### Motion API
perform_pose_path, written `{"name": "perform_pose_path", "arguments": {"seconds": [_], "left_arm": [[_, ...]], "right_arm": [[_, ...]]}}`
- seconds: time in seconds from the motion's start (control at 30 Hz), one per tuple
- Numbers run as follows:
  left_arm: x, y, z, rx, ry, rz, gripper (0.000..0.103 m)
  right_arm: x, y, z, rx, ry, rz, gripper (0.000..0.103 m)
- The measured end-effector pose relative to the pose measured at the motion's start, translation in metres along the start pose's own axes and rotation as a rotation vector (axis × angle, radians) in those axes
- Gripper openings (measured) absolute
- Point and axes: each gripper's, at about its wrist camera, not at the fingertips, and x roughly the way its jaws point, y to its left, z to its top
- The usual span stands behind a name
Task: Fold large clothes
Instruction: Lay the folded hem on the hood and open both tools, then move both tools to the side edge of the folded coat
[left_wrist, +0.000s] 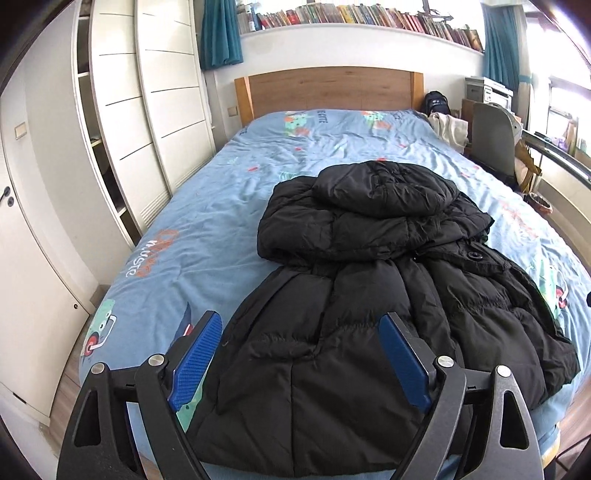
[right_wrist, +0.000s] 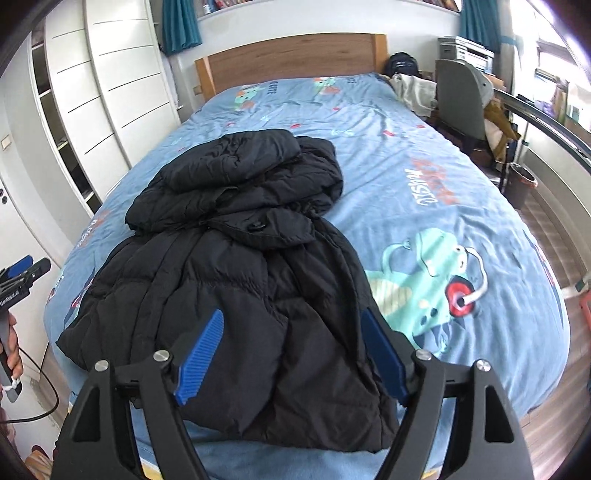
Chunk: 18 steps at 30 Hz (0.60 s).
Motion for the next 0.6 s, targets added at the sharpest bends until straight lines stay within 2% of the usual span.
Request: {"name": "perform_pose_path", "arguments": {"seconds": [0.23,0.6], "left_arm": [[0.002,0.006,-0.015,-0.021,0.024,0.013,0.088],[0.024,0.024,-0.03,-0.054,0.09,0.064,0.088]], "right_arm": [[-0.013,-0.016,-0.009,0.029,-0.016,-0.024,0.078],[0.008,-0.052,-0.026,0.135,0.026,-0.037,0.08]]}}
